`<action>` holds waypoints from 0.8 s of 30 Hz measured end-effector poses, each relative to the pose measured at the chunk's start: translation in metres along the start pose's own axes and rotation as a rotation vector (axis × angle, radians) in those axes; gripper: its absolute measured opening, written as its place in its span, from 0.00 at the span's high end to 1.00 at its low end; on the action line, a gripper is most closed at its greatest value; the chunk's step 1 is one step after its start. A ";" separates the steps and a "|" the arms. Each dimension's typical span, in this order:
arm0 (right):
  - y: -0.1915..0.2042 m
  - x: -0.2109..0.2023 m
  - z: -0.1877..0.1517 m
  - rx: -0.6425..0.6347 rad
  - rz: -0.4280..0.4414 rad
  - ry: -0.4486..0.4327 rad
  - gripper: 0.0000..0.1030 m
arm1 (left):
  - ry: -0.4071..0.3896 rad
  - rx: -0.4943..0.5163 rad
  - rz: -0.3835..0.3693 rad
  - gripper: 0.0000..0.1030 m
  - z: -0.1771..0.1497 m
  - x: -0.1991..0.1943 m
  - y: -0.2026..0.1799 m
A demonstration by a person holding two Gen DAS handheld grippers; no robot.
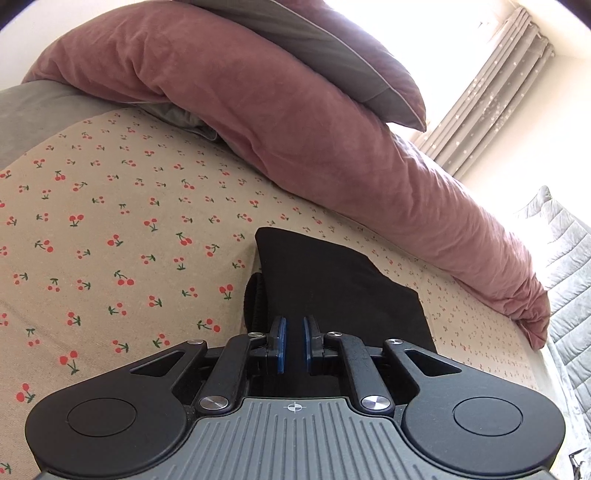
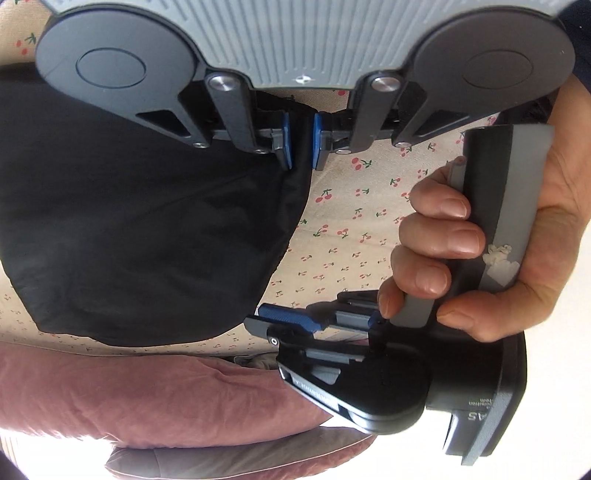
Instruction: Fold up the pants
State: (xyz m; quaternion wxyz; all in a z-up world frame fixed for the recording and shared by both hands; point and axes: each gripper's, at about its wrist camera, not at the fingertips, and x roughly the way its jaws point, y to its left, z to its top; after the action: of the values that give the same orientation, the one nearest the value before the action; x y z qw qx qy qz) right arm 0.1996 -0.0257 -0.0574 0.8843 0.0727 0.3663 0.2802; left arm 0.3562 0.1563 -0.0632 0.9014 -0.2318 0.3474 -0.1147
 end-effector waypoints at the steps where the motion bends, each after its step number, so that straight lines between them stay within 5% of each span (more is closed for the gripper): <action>1: 0.001 0.002 -0.001 -0.007 -0.012 0.011 0.88 | 0.012 -0.003 -0.002 0.90 -0.001 0.002 0.002; 3: -0.002 0.001 -0.003 0.009 -0.001 0.020 0.82 | 0.031 -0.010 0.001 0.84 -0.002 0.007 0.004; 5: -0.008 -0.008 -0.001 0.055 0.047 0.039 0.65 | 0.041 -0.009 0.011 0.65 -0.004 0.012 0.004; 9: -0.024 -0.050 0.011 0.082 0.092 0.002 0.40 | 0.040 0.031 0.032 0.54 -0.008 0.016 -0.001; 12: -0.057 -0.091 0.026 0.125 0.079 -0.096 0.40 | 0.046 0.024 0.052 0.54 -0.011 0.023 0.002; 15: -0.108 -0.110 0.040 0.236 -0.037 -0.156 0.40 | 0.062 -0.003 0.045 0.53 -0.013 0.031 0.010; 20: -0.193 -0.092 0.042 0.402 -0.180 -0.092 0.42 | 0.080 -0.055 -0.002 0.45 -0.012 0.037 0.015; 24: -0.224 -0.076 0.032 0.468 -0.170 -0.081 0.46 | 0.095 -0.089 -0.043 0.42 -0.015 0.045 0.017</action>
State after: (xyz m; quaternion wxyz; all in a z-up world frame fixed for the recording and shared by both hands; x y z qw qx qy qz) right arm 0.2769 -0.2510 -0.0632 0.8778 0.2554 0.3903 0.1093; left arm 0.3797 0.1495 -0.1077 0.8700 -0.2731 0.3896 -0.1293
